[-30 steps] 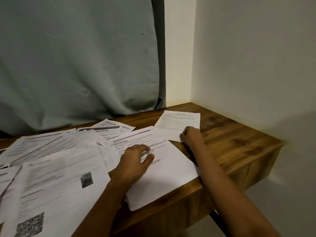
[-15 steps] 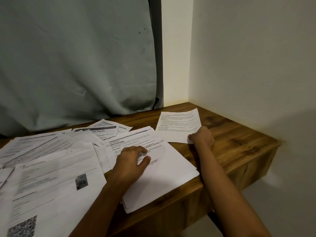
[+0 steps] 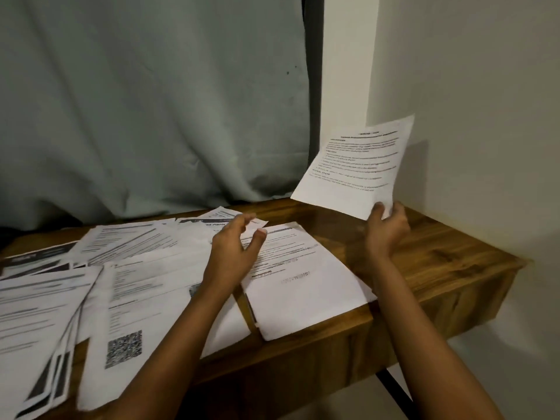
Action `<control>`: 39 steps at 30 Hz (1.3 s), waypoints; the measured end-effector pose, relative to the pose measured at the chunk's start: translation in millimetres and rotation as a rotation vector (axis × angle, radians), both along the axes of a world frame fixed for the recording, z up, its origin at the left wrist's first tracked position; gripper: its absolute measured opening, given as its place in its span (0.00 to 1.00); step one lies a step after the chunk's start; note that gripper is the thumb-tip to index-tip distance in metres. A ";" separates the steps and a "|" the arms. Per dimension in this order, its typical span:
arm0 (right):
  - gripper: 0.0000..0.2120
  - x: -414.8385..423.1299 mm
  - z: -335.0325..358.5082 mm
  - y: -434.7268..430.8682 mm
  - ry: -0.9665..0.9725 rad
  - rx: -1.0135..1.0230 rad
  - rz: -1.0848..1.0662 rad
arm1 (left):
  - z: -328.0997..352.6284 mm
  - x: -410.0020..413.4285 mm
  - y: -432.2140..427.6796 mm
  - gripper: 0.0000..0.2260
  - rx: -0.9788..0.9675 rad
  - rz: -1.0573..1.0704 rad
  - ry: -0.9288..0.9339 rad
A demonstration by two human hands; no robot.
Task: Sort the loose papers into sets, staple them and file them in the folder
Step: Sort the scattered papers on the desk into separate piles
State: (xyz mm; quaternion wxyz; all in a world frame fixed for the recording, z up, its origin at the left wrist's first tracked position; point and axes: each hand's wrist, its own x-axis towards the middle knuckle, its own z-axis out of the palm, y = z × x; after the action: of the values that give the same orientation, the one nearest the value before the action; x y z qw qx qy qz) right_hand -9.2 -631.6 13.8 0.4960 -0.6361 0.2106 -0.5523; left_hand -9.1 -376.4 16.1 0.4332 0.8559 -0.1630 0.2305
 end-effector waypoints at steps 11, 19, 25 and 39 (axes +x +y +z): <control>0.12 -42.8 -4.1 195.5 0.121 0.097 0.535 | 28.2 -74.3 141.8 0.43 0.144 0.171 -0.100; 0.11 -78.4 -11.2 373.6 0.248 0.095 0.928 | 3.9 -137.3 280.6 0.36 0.712 0.479 -0.244; 0.14 -107.9 -9.8 486.5 0.362 0.082 1.166 | -9.3 -169.0 376.7 0.32 0.811 0.640 -0.170; 0.19 -143.8 -12.0 622.4 0.575 -0.020 1.388 | -62.5 -191.9 509.4 0.44 0.614 0.667 0.127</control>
State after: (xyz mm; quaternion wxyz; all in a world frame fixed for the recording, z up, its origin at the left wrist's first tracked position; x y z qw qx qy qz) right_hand -153.0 -9.2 1.8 0.6500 -0.7464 -0.1226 0.0731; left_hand -201.0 133.0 -46.4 0.0705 0.9628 0.0877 0.2457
